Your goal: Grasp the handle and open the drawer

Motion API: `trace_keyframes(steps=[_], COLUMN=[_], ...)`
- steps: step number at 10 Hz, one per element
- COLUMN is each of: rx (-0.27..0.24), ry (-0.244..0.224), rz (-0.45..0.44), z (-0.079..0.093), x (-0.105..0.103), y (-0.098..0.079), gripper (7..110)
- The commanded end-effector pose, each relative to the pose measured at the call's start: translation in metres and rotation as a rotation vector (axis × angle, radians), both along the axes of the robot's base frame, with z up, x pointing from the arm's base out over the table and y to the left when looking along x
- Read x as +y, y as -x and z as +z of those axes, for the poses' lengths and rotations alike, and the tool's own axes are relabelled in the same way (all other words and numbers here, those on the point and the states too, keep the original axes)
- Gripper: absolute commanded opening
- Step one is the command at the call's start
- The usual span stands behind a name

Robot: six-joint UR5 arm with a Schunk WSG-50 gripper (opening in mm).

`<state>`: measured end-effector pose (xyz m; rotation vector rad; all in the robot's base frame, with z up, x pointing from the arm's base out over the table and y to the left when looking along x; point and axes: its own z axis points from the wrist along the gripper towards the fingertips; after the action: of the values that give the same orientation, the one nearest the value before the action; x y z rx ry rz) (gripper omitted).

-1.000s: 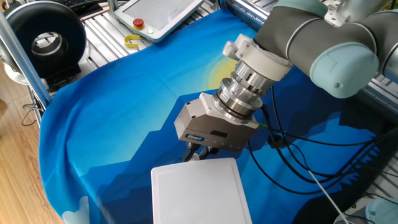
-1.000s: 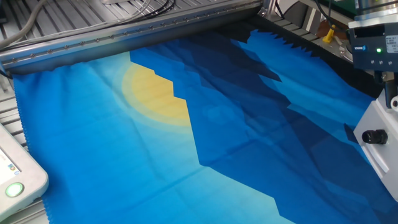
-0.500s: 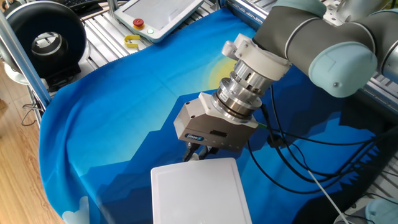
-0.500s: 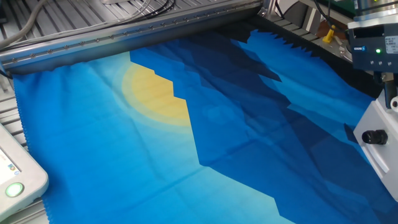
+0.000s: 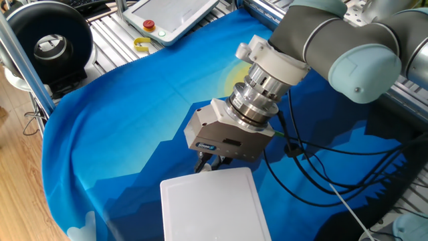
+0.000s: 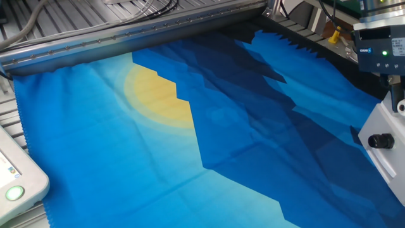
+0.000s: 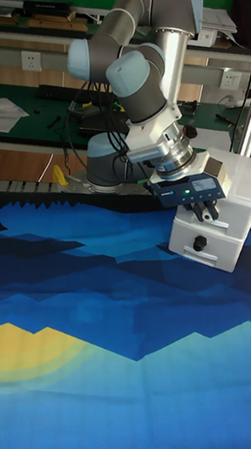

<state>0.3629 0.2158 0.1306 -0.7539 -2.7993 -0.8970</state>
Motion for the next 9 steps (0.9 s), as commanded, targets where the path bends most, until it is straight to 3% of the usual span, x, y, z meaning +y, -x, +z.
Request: trace_keyframes(steps=[1,9], rx=[-0.001,-0.002], ry=[-0.011,-0.009], rz=[-0.007,-0.005], z=[0.0035,0.0026], x=[0.0029,0.0033], y=[-0.0061,-0.0122], gripper=[7,7])
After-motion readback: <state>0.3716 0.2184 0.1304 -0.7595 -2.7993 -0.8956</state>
